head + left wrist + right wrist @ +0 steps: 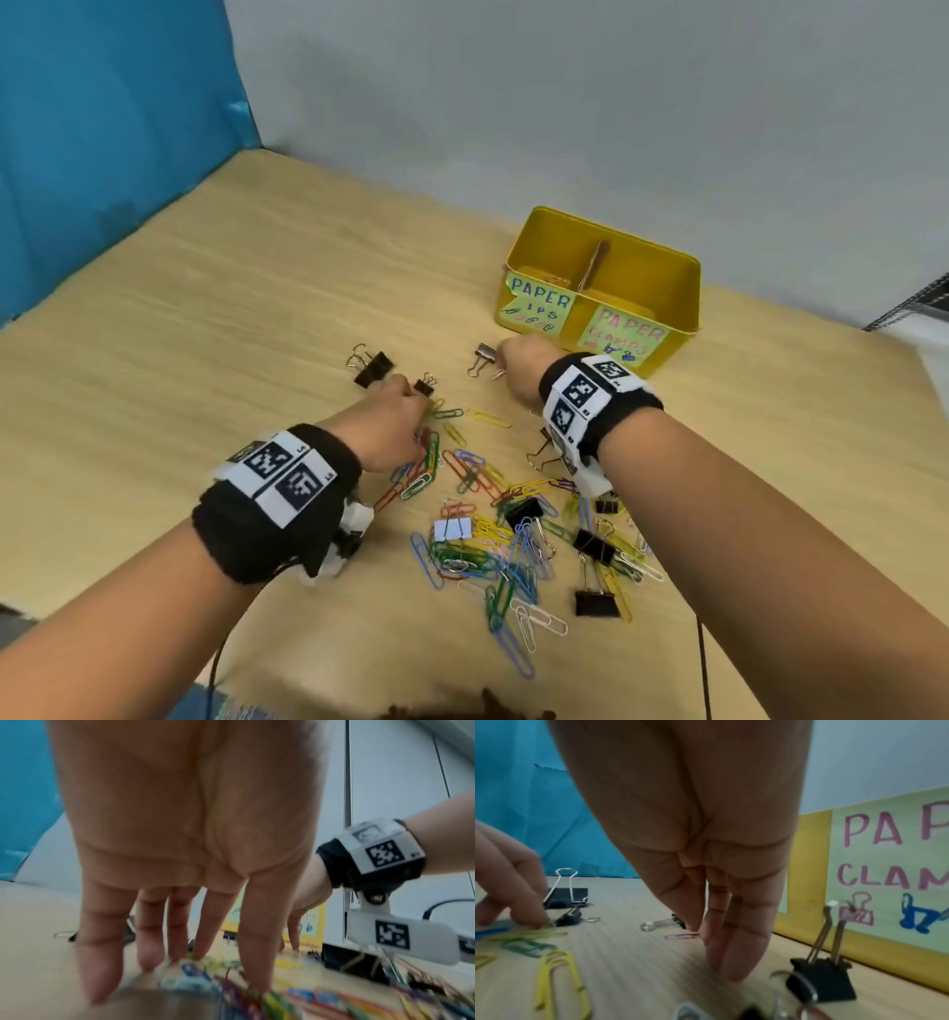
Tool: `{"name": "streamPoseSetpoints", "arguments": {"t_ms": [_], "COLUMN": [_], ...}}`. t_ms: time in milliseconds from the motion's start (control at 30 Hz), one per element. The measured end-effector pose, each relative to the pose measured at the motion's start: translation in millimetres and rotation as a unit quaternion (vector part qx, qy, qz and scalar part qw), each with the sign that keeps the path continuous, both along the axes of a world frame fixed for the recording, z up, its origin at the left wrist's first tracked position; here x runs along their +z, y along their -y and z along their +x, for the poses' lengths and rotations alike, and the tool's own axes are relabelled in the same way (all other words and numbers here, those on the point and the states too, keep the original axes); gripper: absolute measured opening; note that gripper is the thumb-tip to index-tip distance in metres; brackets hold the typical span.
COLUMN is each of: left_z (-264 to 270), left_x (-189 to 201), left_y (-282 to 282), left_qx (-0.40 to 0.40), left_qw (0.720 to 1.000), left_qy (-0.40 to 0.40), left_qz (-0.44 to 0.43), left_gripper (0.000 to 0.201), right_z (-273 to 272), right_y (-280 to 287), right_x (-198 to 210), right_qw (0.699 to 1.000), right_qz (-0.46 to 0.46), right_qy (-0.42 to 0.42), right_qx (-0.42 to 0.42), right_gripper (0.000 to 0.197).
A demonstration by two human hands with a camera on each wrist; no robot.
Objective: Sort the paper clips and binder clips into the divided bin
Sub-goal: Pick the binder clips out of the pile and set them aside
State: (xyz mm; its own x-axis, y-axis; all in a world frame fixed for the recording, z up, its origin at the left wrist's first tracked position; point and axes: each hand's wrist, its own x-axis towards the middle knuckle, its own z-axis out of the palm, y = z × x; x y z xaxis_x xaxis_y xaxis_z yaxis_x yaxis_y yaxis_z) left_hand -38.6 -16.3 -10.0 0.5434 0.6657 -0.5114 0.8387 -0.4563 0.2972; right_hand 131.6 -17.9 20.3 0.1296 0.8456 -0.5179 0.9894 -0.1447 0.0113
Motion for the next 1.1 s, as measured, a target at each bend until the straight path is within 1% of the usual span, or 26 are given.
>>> {"name": "streamPoseSetpoints", "arguments": {"t_ms": [67,100,167,200,233,300,367,433,467,533,600,633,700,767,833,867,900,967,1033,1100], "left_z": [1,2,4,4,4,3,3,4,7,13,19,21,21,19,17,18,18,19,16,8], "left_x": [-2,-1,0,2,3,5,8,9,9,8,7,8,14,18,23,23,20,13,8,8], "left_y": [1,0,-5,-8,-11,-17,-20,-23,-25,-29,-30,-28,-20,-3,15,21,27,34,36,35], "left_qx": [-0.008,-0.01,-0.007,-0.006,-0.008,-0.022,-0.037,-0.02,-0.006,0.012,0.011,0.003,-0.028,-0.082,-0.129,-0.148,-0.165,-0.182,-0.168,-0.145], "left_qw": [1.0,1.0,1.0,1.0,1.0,0.999,0.998,0.999,0.999,0.999,0.998,0.997,0.993,0.991,0.981,0.977,0.976,0.978,0.983,0.988], "left_qy": [-0.005,-0.007,-0.006,-0.003,0.002,0.018,0.018,0.027,0.036,0.044,0.055,0.07,0.1,0.11,0.112,0.108,0.1,0.073,0.055,0.043], "left_qz": [0.01,0.007,-0.004,-0.004,-0.003,-0.018,-0.04,-0.026,-0.009,0.013,0.024,0.037,0.052,-0.007,-0.094,-0.11,-0.104,-0.07,-0.043,-0.016], "left_gripper": [0.053,0.053,0.052,0.05,0.046,0.033,0.028,0.029,0.033,0.044,0.053,0.053,0.044,0.031,0.029,0.031,0.032,0.027,0.018,0.016], "right_z": [0,0,2,4,5,7,9,10,9,4,0,0,1,2,2,1,0,-4,-9,-14], "right_y": [6,10,16,17,18,19,20,16,12,8,5,6,11,24,39,46,53,65,73,79], "right_x": [-2,-3,-4,-5,-4,-4,-7,-12,-15,-17,-19,-18,-9,4,21,27,28,22,9,-3], "right_qw": [0.999,0.996,0.984,0.982,0.983,0.99,0.992,0.992,0.992,0.995,0.997,0.997,0.995,0.995,0.994,0.993,0.992,0.992,0.991,0.993], "right_qz": [-0.016,-0.034,-0.066,-0.056,-0.032,0.008,0.028,0.052,0.062,0.053,0.047,0.053,0.073,0.052,-0.011,-0.047,-0.075,-0.101,-0.108,-0.087], "right_qy": [-0.042,-0.084,-0.162,-0.172,-0.169,-0.131,-0.113,-0.103,-0.098,-0.078,-0.056,-0.058,-0.072,-0.087,-0.103,-0.1,-0.086,-0.034,0.005,-0.003], "right_qx": [0.004,-0.002,-0.044,-0.055,-0.06,-0.049,-0.048,-0.045,-0.041,-0.022,0.004,0.003,0.007,0.023,0.037,0.043,0.052,0.071,0.082,0.078], "right_gripper": [0.036,0.037,0.039,0.038,0.038,0.037,0.036,0.037,0.04,0.047,0.051,0.053,0.05,0.036,0.022,0.018,0.016,0.019,0.023,0.023]}}
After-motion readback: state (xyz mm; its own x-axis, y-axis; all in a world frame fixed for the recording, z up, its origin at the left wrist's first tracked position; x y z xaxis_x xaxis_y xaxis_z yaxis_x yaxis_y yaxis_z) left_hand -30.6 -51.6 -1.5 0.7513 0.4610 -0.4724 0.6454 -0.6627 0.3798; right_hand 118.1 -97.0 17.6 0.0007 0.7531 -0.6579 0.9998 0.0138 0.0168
